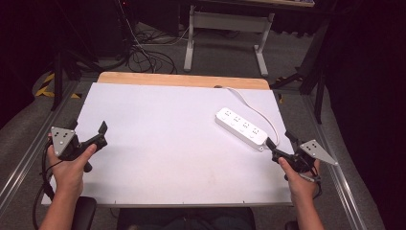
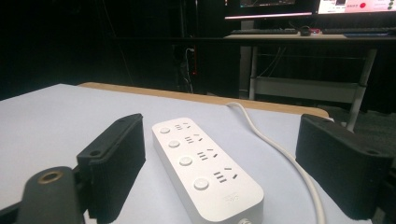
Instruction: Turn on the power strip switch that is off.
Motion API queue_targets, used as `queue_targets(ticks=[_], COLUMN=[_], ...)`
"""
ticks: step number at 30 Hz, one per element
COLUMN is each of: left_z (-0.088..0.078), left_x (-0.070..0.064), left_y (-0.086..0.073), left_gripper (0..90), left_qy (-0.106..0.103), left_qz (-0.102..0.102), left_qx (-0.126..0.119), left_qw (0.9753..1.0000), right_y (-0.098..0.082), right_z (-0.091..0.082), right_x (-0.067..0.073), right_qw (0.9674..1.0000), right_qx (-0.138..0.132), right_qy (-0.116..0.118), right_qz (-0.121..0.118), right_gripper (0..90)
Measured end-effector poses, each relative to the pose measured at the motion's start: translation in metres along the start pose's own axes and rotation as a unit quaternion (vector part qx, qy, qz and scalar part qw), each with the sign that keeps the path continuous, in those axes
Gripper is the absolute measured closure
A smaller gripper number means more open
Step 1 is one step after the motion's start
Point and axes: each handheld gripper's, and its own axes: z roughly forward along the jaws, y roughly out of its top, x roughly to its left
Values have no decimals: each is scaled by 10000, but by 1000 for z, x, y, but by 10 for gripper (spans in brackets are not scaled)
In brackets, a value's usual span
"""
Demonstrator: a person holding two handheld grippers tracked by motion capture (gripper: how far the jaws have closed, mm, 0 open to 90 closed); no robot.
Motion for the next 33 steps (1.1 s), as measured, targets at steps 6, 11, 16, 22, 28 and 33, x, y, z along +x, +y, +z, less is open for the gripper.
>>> queue_targets(ticks=[6, 11, 16, 22, 28, 33], left_z=[0, 0, 0, 0, 0, 0], left_x=[-1, 0, 0, 0, 0, 0], left_y=[0, 0, 0, 0, 0, 0], left_gripper=[69, 68, 68, 68, 68, 68], left_qy=[-2, 6, 1, 2, -6, -14], left_qz=[-1, -8, -10, -6, 5, 20], left_qx=[-12, 0, 4, 0, 6, 5], left_qw=[10000, 10000, 10000, 10000, 10000, 10000], right_y=[0, 0, 1, 4, 7, 8], right_z=[0, 0, -1, -3, -4, -5], right_x=[0, 0, -1, -2, -3, -3], right_qw=[10000, 10000, 10000, 9999, 9997, 9994], right_qx=[-12, -27, -93, -167, -235, -253], right_qy=[-15, 3, -14, 20, 97, 234], right_qz=[-10, 12, 2, -13, 15, 67], right_gripper=[162, 162, 172, 236, 323, 469])
